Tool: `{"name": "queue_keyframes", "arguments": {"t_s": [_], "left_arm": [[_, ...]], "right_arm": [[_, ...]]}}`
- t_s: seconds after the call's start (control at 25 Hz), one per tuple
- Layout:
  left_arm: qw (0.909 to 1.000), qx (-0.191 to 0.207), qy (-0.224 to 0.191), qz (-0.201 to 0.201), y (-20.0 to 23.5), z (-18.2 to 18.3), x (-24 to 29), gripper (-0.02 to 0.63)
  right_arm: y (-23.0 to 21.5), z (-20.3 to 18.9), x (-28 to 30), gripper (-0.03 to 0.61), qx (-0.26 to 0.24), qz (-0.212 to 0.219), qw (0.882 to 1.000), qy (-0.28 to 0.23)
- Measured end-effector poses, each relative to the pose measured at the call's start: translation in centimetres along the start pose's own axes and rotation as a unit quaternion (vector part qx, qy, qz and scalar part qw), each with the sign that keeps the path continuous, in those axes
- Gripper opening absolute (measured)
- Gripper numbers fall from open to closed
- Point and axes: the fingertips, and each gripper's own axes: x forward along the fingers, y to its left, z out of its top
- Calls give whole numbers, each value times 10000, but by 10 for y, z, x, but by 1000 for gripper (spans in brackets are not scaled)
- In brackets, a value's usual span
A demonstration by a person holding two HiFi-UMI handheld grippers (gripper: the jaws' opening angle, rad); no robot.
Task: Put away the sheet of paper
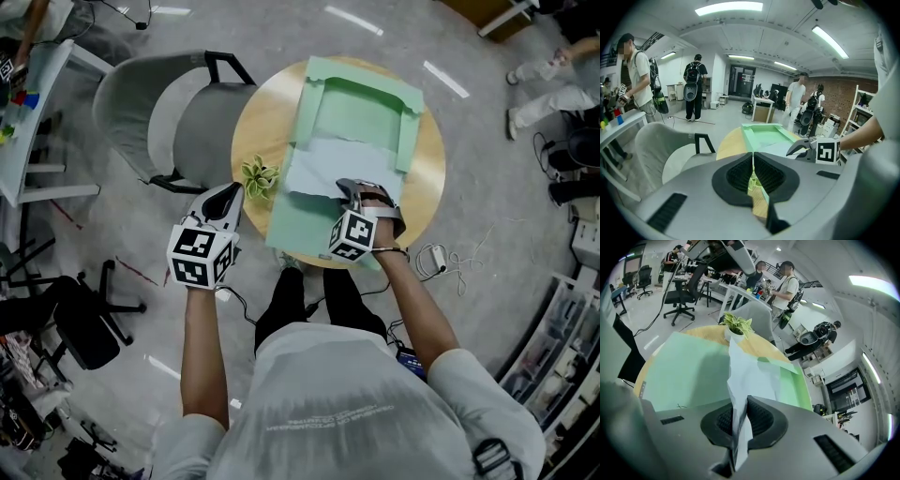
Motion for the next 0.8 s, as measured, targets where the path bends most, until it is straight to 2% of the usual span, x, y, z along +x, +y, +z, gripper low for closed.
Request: {"name": "queue_keyframes", "arguments": {"t_s": [0.8], "left_arm": [[9997,-122,189,-107,-15,-10,17,26]], "right_arm": [[-34,-10,31,31,-424,-141,9990,-99]]}}
